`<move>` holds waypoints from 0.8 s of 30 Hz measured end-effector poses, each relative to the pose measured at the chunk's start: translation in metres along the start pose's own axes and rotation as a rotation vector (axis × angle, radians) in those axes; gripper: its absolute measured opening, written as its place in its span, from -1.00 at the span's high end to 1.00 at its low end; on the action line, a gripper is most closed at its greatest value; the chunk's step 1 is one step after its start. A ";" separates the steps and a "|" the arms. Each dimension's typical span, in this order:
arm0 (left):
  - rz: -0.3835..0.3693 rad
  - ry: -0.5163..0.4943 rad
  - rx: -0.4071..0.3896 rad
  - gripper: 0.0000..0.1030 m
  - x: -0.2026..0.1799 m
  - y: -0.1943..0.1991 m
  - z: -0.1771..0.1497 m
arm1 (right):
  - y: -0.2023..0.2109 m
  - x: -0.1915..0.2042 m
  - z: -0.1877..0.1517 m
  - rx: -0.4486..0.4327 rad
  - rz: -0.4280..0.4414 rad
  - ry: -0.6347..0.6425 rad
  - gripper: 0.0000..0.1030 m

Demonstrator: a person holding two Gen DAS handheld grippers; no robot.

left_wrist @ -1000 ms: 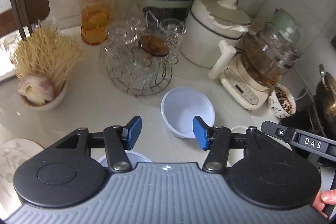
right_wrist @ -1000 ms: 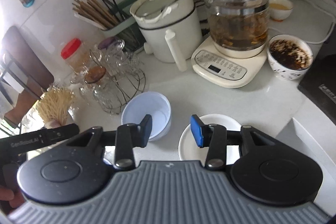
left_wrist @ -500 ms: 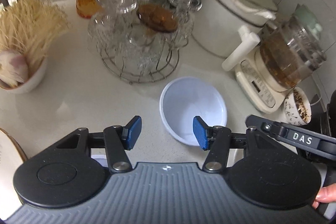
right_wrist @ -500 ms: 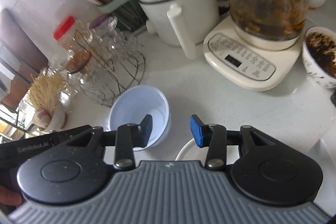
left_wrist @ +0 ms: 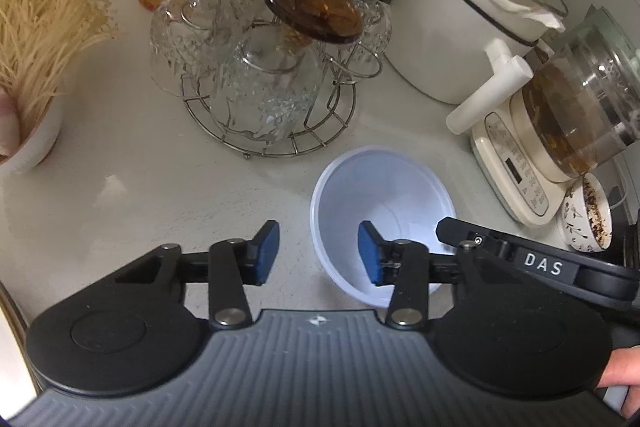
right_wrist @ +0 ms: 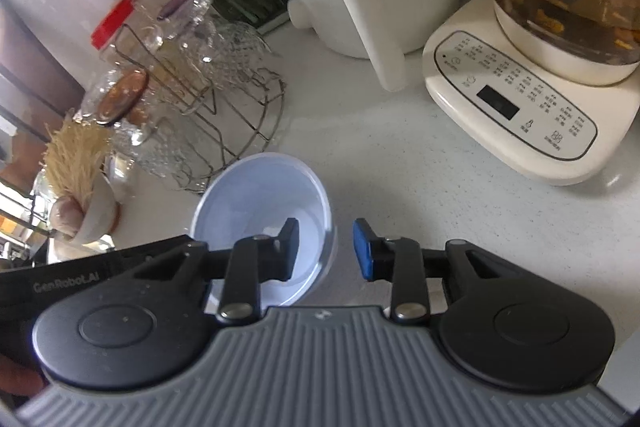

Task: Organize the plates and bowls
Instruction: 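Move both grippers to the second white plastic bowl, then close both grippers on the rim of the second plastic bowl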

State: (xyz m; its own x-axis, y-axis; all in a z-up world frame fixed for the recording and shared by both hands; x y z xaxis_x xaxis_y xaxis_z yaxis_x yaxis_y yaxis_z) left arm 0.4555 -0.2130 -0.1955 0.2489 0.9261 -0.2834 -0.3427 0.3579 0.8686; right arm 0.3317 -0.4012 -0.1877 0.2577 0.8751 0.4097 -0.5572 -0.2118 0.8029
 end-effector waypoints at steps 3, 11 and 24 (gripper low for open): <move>-0.007 0.016 -0.004 0.27 0.003 -0.007 -0.002 | -0.006 -0.003 0.000 0.002 0.007 -0.009 0.51; -0.024 0.047 -0.006 0.72 0.009 -0.016 -0.010 | -0.012 0.000 -0.003 0.014 0.039 -0.001 0.73; -0.069 0.087 -0.014 0.80 0.011 -0.004 -0.005 | 0.005 0.007 0.000 -0.001 0.047 0.009 0.78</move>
State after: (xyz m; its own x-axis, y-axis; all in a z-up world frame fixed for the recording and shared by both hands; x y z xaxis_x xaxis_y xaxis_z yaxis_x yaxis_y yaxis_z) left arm 0.4554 -0.2037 -0.2041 0.1925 0.9061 -0.3768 -0.3404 0.4218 0.8404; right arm 0.3305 -0.3958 -0.1806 0.2245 0.8680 0.4429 -0.5694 -0.2520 0.7825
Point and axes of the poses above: each gripper's, at about its wrist camera, not at the fingertips, and y roughly against the way its jaws point, x to its left, z to its top, the point moved 2 cm from there along -y, roughly the way its jaws point
